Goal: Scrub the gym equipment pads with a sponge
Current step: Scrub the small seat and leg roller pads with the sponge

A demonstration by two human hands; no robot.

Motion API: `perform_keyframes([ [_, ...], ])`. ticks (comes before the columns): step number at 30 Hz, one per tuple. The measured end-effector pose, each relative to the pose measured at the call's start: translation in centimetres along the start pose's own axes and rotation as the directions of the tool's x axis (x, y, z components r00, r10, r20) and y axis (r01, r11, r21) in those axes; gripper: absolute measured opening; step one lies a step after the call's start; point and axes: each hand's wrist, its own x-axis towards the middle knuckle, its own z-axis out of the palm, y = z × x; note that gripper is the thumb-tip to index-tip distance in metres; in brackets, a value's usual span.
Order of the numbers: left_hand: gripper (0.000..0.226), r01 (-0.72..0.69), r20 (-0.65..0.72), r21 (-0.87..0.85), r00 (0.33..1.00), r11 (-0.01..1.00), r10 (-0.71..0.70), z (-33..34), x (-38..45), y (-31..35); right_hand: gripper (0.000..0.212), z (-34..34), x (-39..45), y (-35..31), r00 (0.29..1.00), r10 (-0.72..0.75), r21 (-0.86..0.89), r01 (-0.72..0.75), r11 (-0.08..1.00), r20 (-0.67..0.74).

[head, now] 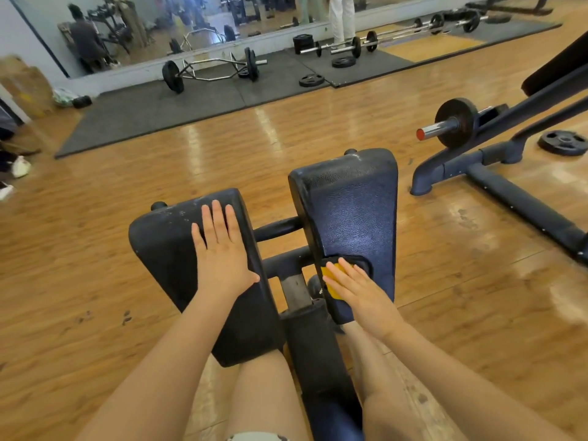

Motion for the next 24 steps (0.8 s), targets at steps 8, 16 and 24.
perform_keyframes([
  [8, 0.136, -0.001, -0.029, 0.012, 1.000, 1.000, 0.002, 0.3, 0.1, 0.1, 0.061, -2.4, -4.7, 5.0, 0.937, 0.347, 0.032, -0.347, 0.937, -0.022],
  [16, 0.136, 0.008, -0.005, 0.024, 1.000, 1.000, -0.008, 0.0, -0.1, 0.2, 0.087, 0.9, -1.2, -2.0, 0.991, 0.107, -0.072, -0.101, 0.992, 0.085],
  [24, 0.137, 0.008, -0.003, 0.022, 1.000, 1.000, -0.008, 0.2, 0.0, 0.2, 0.066, -0.5, -3.3, 2.8, 0.989, -0.003, -0.124, 0.021, 0.992, 0.147],
])
